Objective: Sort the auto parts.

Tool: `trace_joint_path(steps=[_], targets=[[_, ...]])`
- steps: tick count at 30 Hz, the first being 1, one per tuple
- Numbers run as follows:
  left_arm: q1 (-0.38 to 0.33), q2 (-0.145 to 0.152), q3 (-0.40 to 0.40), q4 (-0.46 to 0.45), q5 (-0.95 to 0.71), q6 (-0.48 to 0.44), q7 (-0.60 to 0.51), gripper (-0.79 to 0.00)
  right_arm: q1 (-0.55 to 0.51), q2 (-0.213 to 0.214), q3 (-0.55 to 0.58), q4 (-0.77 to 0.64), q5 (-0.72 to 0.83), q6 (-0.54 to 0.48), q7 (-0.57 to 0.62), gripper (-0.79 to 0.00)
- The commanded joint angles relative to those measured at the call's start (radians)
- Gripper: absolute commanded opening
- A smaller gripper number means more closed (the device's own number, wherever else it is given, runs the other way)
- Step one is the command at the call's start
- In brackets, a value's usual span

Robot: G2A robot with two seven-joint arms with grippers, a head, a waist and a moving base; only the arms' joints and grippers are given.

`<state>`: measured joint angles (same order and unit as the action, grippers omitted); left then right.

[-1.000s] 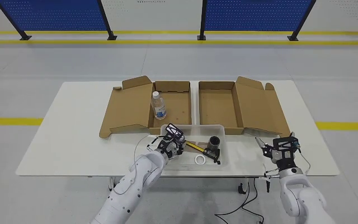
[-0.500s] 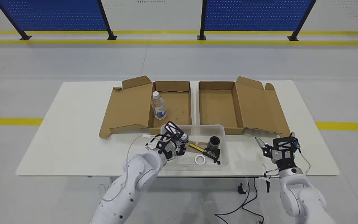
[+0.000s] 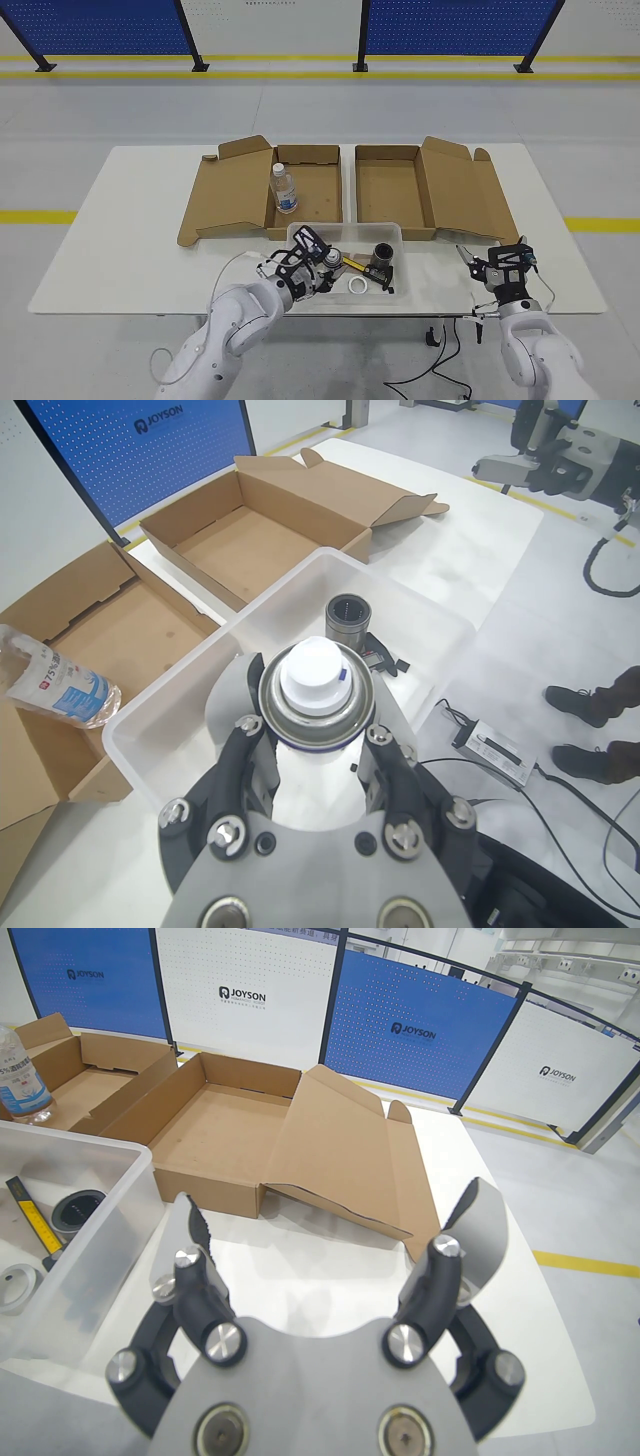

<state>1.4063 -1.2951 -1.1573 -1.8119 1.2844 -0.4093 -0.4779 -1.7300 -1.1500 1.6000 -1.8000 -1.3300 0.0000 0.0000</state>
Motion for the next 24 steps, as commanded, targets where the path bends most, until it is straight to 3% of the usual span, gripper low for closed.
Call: trace_joint_path(steps=[1, 17, 24], targets=[[0.0, 0.001, 0.0, -0.002, 0.005, 0.002, 0.004, -0.785, 0.0, 0.0, 0.0, 0.0, 0.0, 0.0, 0.0, 0.0], [-0.035, 0.001, 0.007, 0.014, 0.001, 0.089, 0.054, -0.785, 0.0, 0.0, 0.0, 0.0, 0.0, 0.0, 0.0, 0.0], [-0.096, -0.005, 0.03, 0.064, 0.02, 0.125, 0.079, -0.785, 0.0, 0.0, 0.0, 0.0, 0.0, 0.0, 0.0, 0.0]])
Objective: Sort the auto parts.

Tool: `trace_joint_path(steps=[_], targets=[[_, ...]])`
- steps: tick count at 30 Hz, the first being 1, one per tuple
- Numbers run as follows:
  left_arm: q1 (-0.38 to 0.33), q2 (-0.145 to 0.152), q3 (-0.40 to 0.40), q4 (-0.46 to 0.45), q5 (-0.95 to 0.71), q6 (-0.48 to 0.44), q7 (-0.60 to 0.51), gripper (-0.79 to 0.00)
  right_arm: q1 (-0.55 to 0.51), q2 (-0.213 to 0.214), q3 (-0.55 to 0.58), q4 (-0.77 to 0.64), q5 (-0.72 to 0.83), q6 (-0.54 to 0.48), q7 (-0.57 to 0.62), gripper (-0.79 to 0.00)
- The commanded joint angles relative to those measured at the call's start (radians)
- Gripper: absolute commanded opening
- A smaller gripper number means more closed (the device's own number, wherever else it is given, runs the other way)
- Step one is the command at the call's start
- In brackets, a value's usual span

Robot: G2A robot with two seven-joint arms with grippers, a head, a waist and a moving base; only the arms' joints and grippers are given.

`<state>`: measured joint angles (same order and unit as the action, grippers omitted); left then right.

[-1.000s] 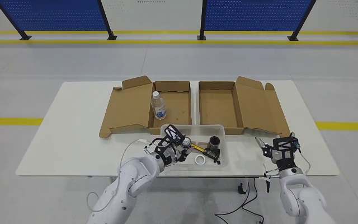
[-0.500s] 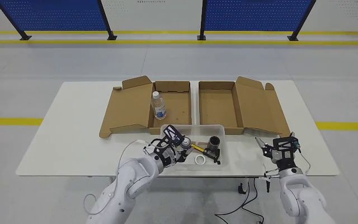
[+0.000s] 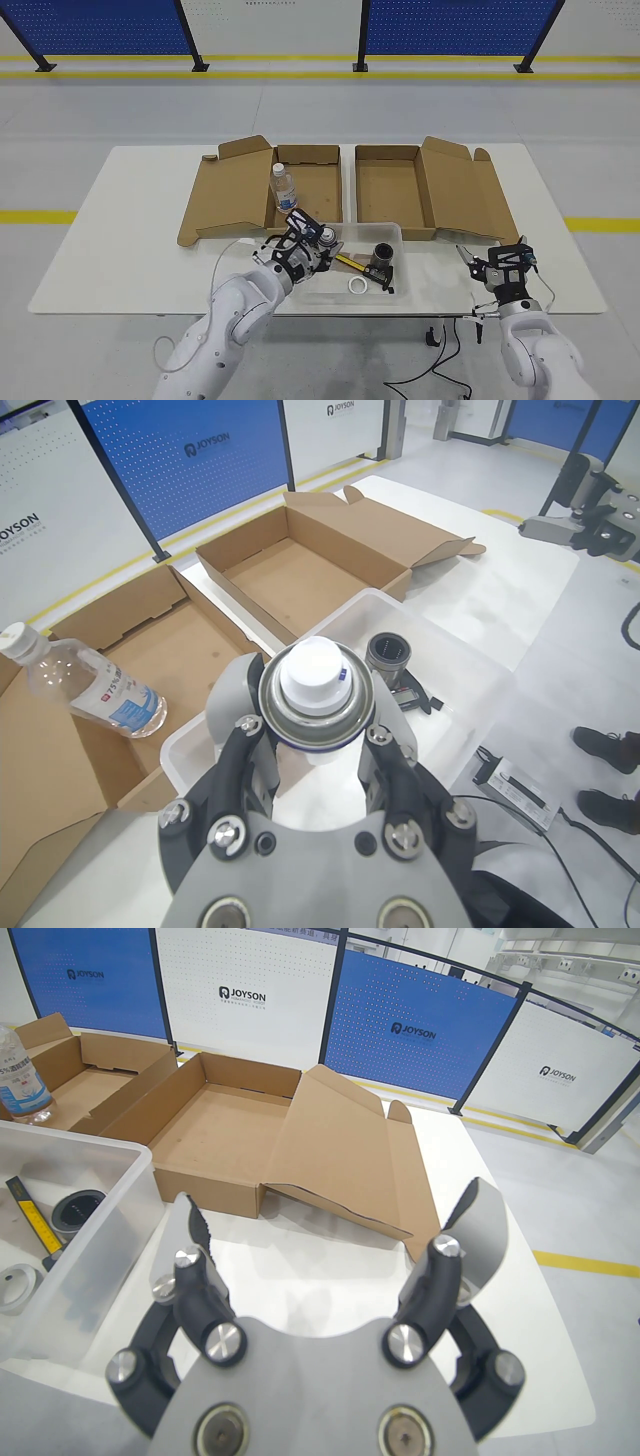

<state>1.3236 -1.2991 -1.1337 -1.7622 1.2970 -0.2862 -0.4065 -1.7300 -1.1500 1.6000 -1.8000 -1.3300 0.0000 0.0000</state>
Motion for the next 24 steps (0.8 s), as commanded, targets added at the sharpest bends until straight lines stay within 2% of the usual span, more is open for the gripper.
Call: trace_joint_path(steps=[1, 15, 24], targets=[[-0.027, -0.003, 0.009, 0.032, 0.014, 0.013, 0.015, -0.785, 0.0, 0.0, 0.0, 0.0, 0.0, 0.0, 0.0, 0.0], [-0.208, -0.04, 0.099, 0.157, -0.007, 0.117, 0.056, -0.785, 0.0, 0.0, 0.0, 0.0, 0.0, 0.0, 0.0, 0.0], [-0.364, -0.077, 0.187, 0.385, 0.038, 0.17, 0.116, -0.785, 0.0, 0.0, 0.0, 0.0, 0.0, 0.0, 0.0, 0.0]])
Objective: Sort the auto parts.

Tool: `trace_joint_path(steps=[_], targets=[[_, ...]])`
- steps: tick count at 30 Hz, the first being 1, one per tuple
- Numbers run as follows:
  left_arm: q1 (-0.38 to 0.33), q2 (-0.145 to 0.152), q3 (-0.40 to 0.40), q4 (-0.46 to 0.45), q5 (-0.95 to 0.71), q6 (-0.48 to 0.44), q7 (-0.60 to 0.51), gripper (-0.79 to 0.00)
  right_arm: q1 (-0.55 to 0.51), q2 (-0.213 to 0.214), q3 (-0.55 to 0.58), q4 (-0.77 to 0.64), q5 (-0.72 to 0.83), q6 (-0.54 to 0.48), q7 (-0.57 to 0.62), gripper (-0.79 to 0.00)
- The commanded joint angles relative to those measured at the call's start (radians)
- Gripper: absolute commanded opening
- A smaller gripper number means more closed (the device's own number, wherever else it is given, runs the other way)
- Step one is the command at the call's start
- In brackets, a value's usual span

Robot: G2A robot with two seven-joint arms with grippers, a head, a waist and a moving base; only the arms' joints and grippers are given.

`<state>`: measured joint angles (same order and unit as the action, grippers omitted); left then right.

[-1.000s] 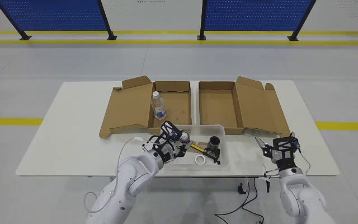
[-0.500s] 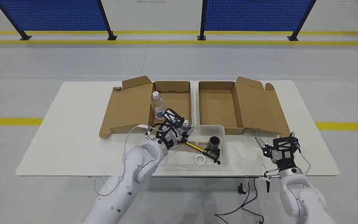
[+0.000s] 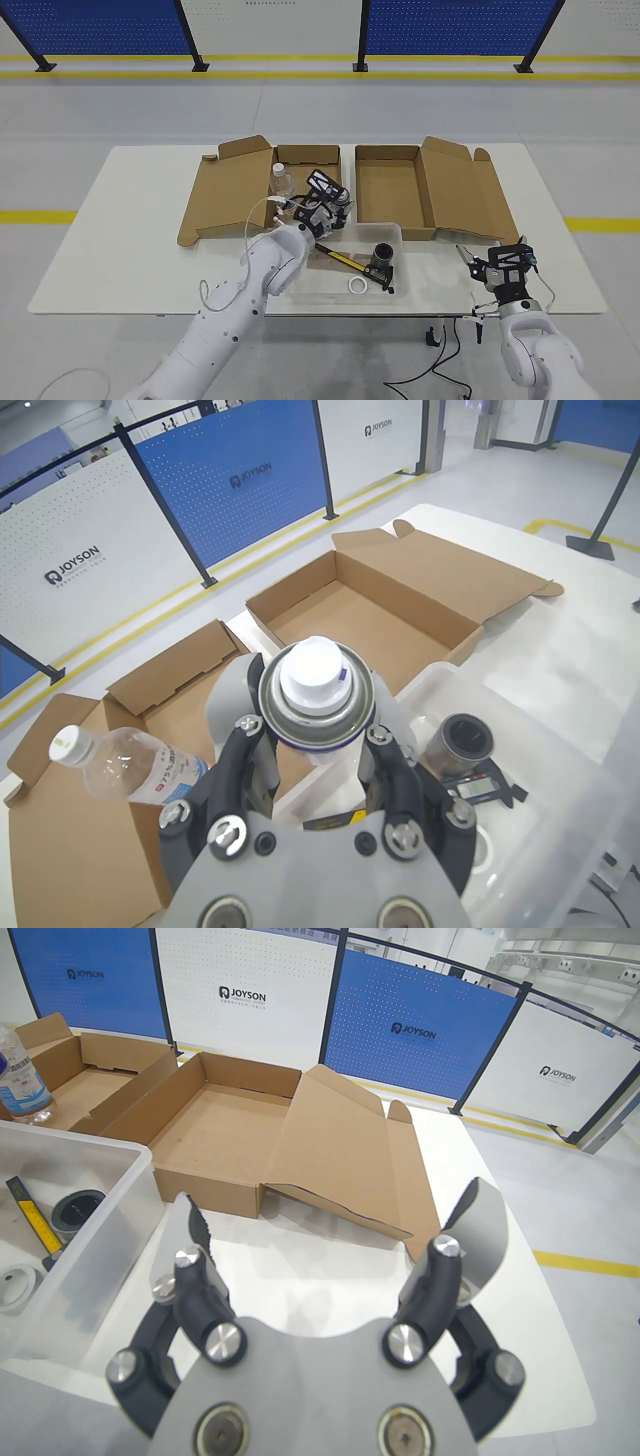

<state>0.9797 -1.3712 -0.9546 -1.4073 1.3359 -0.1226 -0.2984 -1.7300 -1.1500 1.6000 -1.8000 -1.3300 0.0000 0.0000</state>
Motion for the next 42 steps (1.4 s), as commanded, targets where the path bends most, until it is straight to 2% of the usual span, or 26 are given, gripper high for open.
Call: trace_joint_path(steps=[1, 12, 16, 21, 30, 42], targets=[[-0.039, -0.01, 0.016, 0.057, 0.0, 0.011, 0.016, -0.785, 0.0, 0.0, 0.0, 0.0, 0.0, 0.0, 0.0, 0.0], [-0.217, -0.074, 0.101, 0.371, -0.012, 0.088, 0.096, -0.785, 0.0, 0.0, 0.0, 0.0, 0.0, 0.0, 0.0, 0.0], [-0.256, -0.104, 0.107, 0.476, -0.122, 0.092, 0.081, -0.785, 0.0, 0.0, 0.0, 0.0, 0.0, 0.0, 0.0, 0.0], [-0.294, -0.129, 0.147, 0.584, -0.098, 0.09, 0.107, -0.785, 0.0, 0.0, 0.0, 0.0, 0.0, 0.0, 0.0, 0.0], [-0.338, -0.172, 0.184, 0.718, -0.111, 0.081, 0.13, -0.785, 0.0, 0.0, 0.0, 0.0, 0.0, 0.0, 0.0, 0.0], [-0.374, -0.218, 0.207, 0.821, -0.131, 0.074, 0.15, -0.785, 0.0, 0.0, 0.0, 0.0, 0.0, 0.0, 0.0, 0.0]])
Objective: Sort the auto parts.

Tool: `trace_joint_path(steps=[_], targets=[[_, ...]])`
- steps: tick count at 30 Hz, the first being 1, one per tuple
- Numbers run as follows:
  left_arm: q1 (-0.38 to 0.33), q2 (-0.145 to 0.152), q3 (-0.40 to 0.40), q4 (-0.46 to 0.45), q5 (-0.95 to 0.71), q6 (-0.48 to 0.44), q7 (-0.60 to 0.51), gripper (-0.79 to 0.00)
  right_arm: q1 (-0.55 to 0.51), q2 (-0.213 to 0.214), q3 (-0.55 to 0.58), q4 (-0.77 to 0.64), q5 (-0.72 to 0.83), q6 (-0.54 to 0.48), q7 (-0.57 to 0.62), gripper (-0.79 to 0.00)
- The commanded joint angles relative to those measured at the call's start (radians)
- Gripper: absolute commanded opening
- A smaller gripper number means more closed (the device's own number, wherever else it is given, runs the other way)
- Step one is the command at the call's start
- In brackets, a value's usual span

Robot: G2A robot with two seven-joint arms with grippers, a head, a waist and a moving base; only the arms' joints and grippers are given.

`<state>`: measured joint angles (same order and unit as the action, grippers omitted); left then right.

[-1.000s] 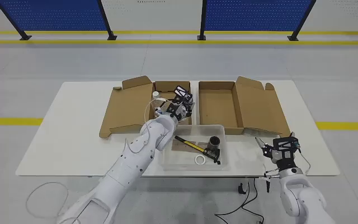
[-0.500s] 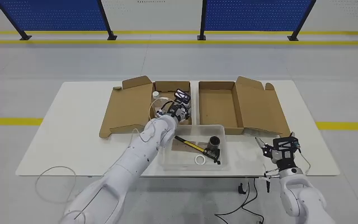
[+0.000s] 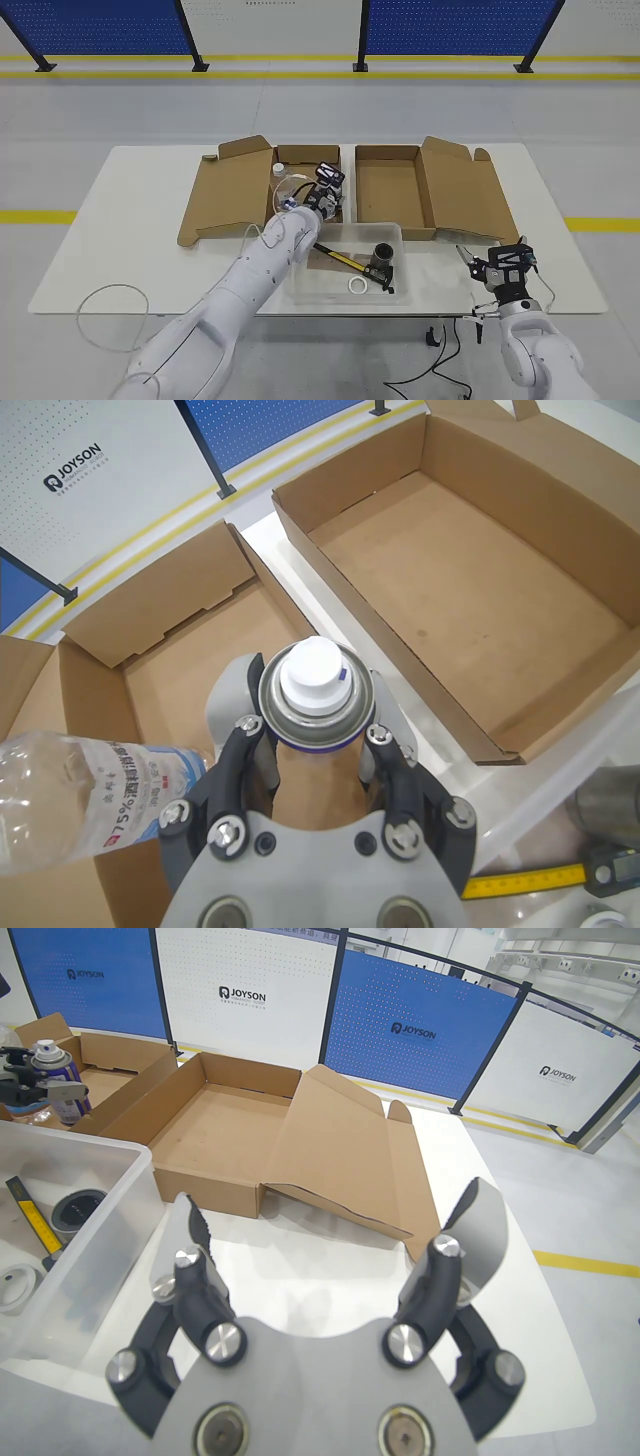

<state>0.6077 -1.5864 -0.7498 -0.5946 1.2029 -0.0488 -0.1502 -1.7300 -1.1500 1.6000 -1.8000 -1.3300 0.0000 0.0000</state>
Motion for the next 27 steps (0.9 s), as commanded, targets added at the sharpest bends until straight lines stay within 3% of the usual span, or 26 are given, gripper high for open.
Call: trace_joint_path(steps=[1, 3, 6, 11, 15, 17, 21, 24, 27], targets=[[-0.003, -0.006, 0.003, 0.016, 0.002, 0.002, 0.003, -0.785, 0.0, 0.0, 0.0, 0.0, 0.0, 0.0, 0.0, 0.0], [-0.006, -0.011, 0.006, 0.029, 0.005, 0.007, 0.002, -0.785, 0.0, 0.0, 0.0, 0.0, 0.0, 0.0, 0.0, 0.0], [-0.01, -0.02, 0.009, 0.044, 0.009, 0.016, 0.003, -0.597, 0.0, 0.0, 0.0, 0.0, 0.0, 0.0, 0.0, 0.0], [-0.018, -0.03, 0.007, 0.066, 0.006, 0.013, 0.015, -0.406, 0.0, 0.0, 0.0, 0.0, 0.0, 0.0, 0.0, 0.0], [-0.022, -0.038, 0.006, 0.08, 0.006, 0.015, 0.02, -0.397, 0.0, 0.0, 0.0, 0.0, 0.0, 0.0, 0.0, 0.0], [-0.022, -0.041, 0.005, 0.082, 0.006, 0.017, 0.021, -0.262, 0.0, 0.0, 0.0, 0.0, 0.0, 0.0, 0.0, 0.0], [-0.024, -0.044, 0.0, 0.093, 0.009, 0.016, 0.029, -0.234, 0.0, 0.0, 0.0, 0.0, 0.0, 0.0, 0.0, 0.0], [-0.029, -0.045, -0.006, 0.098, 0.012, 0.016, 0.037, -0.12, 0.0, 0.0, 0.0, 0.0, 0.0, 0.0, 0.0, 0.0], [-0.037, -0.045, -0.014, 0.088, 0.016, 0.019, 0.053, -0.092, 0.0, 0.0, 0.0, 0.0, 0.0, 0.0, 0.0, 0.0]])
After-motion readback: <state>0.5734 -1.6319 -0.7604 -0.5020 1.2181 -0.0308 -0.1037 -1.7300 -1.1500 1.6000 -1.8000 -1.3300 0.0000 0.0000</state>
